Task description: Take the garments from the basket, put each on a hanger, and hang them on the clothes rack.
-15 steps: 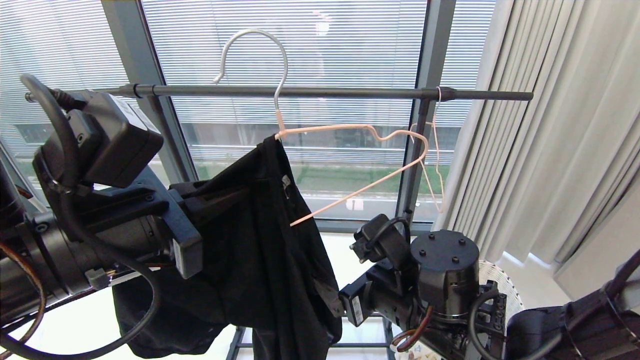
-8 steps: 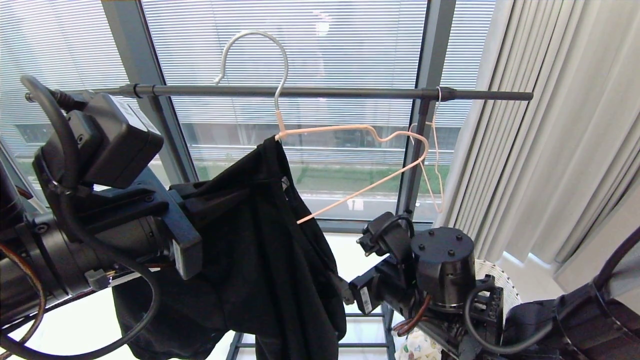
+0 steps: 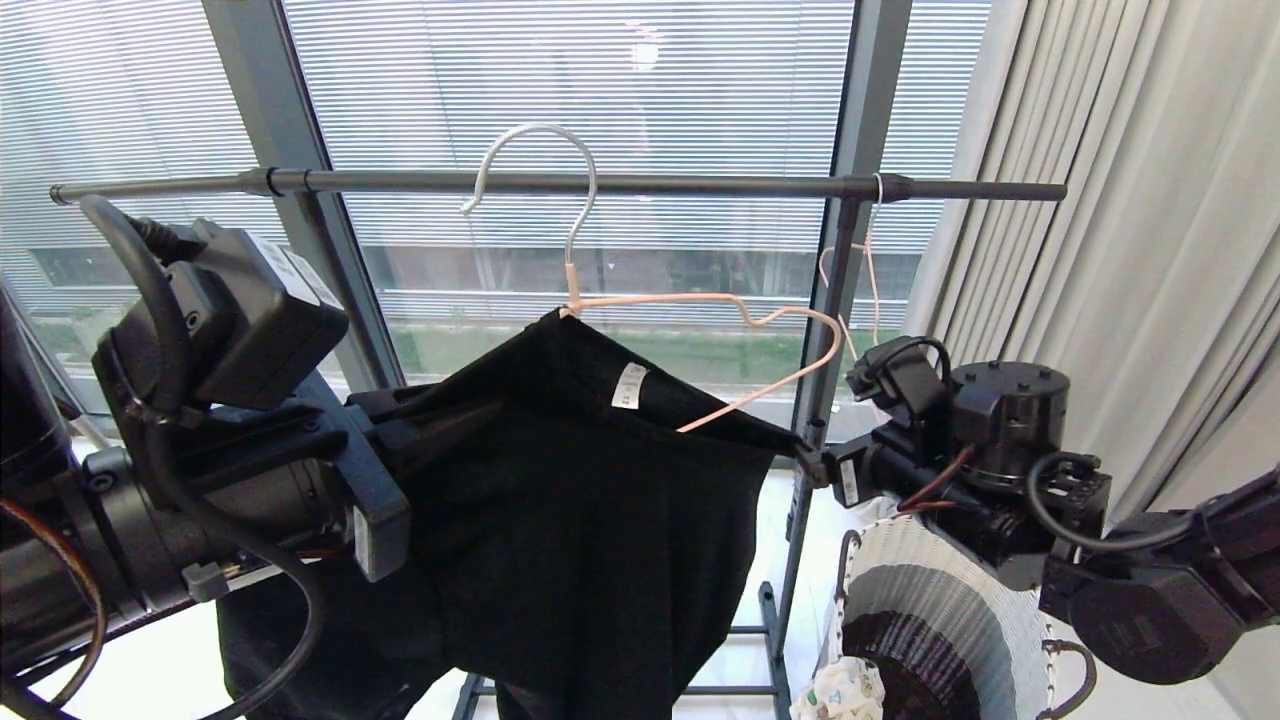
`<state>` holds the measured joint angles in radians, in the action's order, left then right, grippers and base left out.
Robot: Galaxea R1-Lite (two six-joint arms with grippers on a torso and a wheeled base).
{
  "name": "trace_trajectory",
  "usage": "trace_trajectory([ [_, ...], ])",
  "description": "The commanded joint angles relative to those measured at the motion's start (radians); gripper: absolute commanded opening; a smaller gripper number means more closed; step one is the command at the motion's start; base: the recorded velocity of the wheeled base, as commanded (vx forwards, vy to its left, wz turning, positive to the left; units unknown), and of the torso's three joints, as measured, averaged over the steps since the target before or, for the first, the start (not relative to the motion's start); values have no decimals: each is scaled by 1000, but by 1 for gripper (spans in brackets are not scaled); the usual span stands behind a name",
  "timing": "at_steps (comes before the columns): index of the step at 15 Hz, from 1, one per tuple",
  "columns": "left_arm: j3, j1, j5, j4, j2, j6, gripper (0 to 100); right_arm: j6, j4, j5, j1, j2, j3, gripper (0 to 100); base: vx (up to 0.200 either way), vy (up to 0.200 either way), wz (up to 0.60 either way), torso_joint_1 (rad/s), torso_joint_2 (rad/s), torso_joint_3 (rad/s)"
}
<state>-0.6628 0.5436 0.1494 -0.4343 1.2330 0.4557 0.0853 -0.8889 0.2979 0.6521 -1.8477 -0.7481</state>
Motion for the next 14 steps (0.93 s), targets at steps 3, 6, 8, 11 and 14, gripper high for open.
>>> trace_trajectory([
  [3,18,-4,-1,0,-7,1,0,2,11,1,-52,82,-2,100,0,0,0,0,0,0],
  [6,48,-17,-1,11,-15,17,0,2,11,1,-55,97,-19,100,0,0,0,0,0,0],
  [8,51,-17,-1,34,-24,18,0,5,18,1,-55,100,-36,100,0,0,0,0,0,0],
  [11,57,-21,-1,75,-46,18,0,7,45,1,-62,110,-70,100,0,0,0,0,0,0],
  [14,77,-31,-2,115,-50,43,0,7,67,1,-60,122,-129,100,0,0,0,0,0,0],
])
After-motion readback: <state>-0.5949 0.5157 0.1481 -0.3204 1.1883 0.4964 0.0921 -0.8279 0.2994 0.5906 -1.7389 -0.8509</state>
